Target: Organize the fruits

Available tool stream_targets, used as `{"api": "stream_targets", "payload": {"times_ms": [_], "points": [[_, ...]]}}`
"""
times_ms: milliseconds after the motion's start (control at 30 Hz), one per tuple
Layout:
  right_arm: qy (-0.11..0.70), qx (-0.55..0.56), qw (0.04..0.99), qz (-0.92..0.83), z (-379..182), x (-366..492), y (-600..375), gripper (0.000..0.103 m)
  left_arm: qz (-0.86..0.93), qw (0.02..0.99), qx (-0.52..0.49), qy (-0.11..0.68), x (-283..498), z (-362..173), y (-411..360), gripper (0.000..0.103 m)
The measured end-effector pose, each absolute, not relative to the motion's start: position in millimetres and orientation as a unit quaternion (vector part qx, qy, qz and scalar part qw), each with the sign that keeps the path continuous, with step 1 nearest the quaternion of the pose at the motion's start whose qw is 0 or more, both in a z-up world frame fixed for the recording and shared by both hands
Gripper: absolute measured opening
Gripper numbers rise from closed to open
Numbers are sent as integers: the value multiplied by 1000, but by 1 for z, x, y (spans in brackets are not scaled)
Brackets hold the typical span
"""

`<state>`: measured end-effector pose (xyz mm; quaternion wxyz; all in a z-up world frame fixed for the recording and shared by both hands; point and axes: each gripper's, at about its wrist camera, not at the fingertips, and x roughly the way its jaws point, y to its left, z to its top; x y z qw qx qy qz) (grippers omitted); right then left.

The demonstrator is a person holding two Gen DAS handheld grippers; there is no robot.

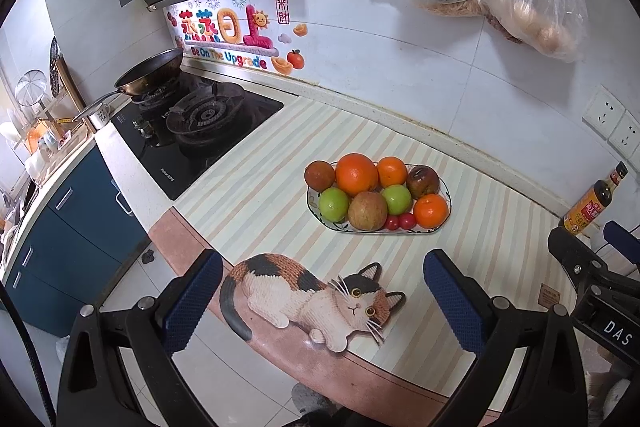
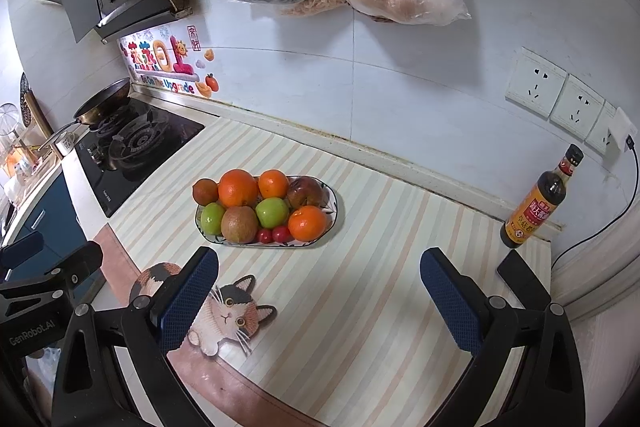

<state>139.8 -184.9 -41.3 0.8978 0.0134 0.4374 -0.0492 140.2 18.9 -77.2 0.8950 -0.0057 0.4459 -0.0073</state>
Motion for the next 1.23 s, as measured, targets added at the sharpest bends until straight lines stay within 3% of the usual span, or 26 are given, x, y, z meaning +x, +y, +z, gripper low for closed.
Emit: {"api": "stream_targets", "payload": {"times_ms": [1233], "points": [[435, 16, 899, -51, -39, 132, -180, 103, -12, 896, -7, 443, 136, -75, 14, 103]]}}
